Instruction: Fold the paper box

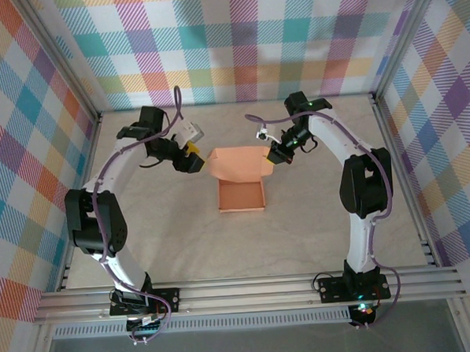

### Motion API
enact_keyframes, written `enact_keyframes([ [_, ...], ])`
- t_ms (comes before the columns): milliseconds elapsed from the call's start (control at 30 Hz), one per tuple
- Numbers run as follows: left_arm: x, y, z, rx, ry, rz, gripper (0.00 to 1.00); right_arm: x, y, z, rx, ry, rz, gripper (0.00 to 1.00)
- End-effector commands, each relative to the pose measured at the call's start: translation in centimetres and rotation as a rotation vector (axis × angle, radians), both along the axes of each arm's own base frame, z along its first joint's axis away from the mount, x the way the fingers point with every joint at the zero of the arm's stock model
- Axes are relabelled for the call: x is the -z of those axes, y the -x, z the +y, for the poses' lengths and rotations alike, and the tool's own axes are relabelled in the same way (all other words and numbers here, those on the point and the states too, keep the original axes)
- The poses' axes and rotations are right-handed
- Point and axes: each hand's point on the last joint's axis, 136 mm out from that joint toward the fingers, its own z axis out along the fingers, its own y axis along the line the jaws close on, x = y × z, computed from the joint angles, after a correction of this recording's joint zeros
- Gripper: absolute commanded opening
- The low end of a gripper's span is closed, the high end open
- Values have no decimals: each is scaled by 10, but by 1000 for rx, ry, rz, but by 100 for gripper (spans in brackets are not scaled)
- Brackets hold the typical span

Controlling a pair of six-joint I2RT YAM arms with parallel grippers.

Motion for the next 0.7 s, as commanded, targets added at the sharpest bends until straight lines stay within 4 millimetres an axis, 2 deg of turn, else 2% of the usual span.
enact_keyframes([
  [0, -9, 18, -18, 107, 77, 36, 65, -11, 13, 4, -28, -35, 4, 0],
  [100, -6, 17, -23, 120, 72, 46, 64, -12, 15, 4, -34, -41, 5, 0],
  [367, 15, 6, -31, 144, 23, 115, 52, -13, 20, 6, -47, -58, 27, 0],
  [533, 25, 3, -35, 147, 0, 129, 49, -12, 20, 7, -43, -59, 30, 0],
  [667, 27, 4, -36, 149, 0, 140, 38, -13, 19, 7, -43, -62, 29, 0],
])
